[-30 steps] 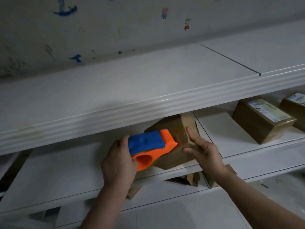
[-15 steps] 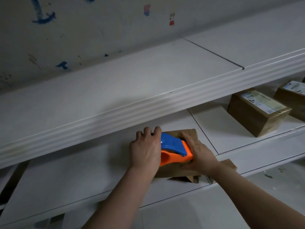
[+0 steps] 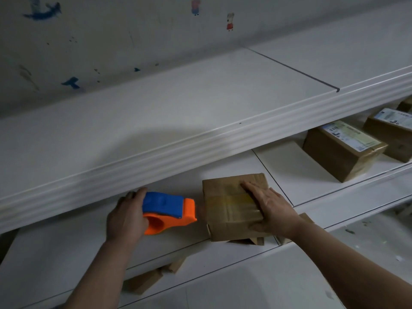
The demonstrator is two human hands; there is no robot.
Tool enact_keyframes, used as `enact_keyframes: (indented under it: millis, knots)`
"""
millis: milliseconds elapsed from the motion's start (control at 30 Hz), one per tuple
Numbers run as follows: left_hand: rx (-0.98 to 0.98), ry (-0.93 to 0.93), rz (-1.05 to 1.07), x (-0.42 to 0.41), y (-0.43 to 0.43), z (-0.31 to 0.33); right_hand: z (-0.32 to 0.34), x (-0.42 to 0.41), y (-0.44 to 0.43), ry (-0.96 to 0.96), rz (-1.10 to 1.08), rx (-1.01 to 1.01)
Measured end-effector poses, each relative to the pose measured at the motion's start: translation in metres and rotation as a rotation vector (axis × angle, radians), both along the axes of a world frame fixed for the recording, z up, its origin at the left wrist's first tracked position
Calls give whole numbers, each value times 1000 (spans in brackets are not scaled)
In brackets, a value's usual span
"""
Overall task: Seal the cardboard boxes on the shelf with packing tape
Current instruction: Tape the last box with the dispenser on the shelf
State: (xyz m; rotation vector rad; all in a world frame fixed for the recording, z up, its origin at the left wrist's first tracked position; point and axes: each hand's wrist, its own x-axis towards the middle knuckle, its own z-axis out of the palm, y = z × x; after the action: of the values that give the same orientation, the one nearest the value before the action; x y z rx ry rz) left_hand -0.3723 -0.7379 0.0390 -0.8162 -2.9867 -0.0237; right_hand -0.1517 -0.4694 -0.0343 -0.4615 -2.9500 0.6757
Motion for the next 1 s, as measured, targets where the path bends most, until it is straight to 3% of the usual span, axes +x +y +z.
enact_keyframes:
  millis: [200, 300, 467, 733, 800, 900, 967, 1000]
  knots:
    - [16, -58, -21, 9, 16, -18, 11, 0, 2, -177, 81, 227]
    - [-9, -40, -49, 16, 14, -19, 12, -11, -21, -112, 82, 443]
    - [-4, -88, -9, 28, 14, -23, 5, -18, -43, -209, 89, 381]
    - [177, -151, 51, 53, -2, -33, -7, -19, -44, 32, 61, 390]
    - [264, -153, 64, 59, -5, -25, -2, -14, -35, 184, 85, 283]
    - [390, -143, 86, 73, -1, 3, 16, -10, -29, 457, 5, -360]
    - [340, -79, 42, 84, 11, 26, 25, -2, -19, 458, -15, -666]
    - [294, -36, -1, 90, 18, 35, 27, 5, -13, 419, 13, -666]
